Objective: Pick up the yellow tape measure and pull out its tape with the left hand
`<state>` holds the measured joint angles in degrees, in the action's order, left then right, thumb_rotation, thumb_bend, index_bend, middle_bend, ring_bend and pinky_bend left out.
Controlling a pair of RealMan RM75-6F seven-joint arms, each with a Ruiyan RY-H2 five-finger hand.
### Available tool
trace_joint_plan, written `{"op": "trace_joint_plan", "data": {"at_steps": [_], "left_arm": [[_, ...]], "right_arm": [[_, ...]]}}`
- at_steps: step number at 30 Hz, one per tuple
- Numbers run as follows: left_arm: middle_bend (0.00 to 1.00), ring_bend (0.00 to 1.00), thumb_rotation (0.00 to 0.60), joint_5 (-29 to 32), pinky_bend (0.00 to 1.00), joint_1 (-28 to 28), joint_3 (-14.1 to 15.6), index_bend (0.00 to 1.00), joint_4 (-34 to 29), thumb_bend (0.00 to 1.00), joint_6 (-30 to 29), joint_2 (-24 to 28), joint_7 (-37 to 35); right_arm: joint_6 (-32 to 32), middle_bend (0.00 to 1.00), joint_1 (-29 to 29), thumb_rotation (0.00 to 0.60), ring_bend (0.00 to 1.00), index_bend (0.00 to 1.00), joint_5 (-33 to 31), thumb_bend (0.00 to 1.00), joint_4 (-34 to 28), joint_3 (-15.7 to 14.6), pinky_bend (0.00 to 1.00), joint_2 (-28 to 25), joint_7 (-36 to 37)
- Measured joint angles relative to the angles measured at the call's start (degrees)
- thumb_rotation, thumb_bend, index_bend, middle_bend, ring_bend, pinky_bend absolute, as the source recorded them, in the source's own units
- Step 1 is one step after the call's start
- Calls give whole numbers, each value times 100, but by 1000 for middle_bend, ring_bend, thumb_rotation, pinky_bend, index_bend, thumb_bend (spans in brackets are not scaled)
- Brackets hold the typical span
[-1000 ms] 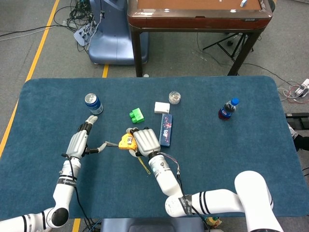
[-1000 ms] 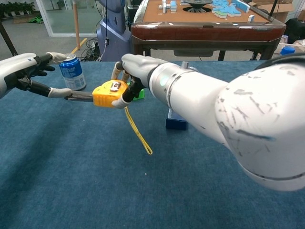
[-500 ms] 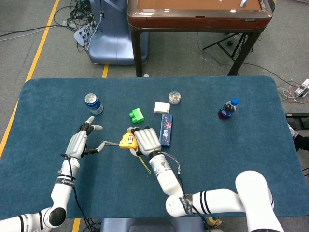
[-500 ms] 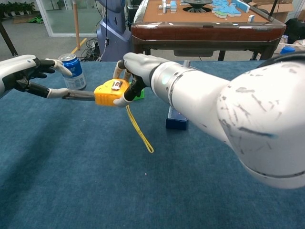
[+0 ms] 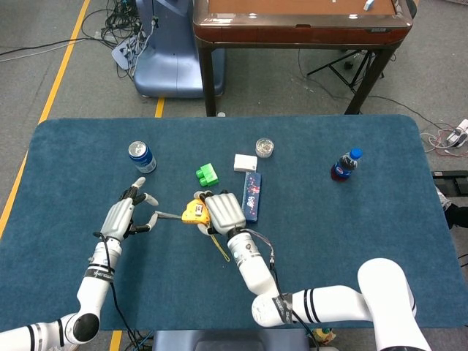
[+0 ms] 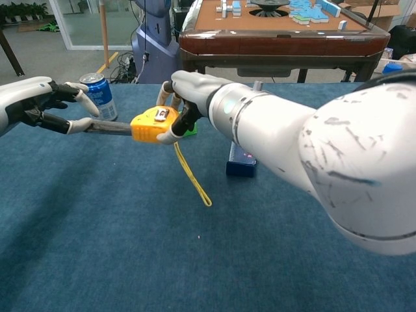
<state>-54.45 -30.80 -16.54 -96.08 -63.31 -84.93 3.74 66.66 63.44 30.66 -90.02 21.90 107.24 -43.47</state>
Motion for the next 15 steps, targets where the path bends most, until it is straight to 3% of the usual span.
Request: {"op": "trace_joint_plan", "data": {"at_steps": [15], "left_arm": [[48,0,600,14,0,-37,22,577,61,428,102,29,-95]], "right_arm": [[-65,586,-42,600,484,616,154,724,51,13,276,-14,187]]}}
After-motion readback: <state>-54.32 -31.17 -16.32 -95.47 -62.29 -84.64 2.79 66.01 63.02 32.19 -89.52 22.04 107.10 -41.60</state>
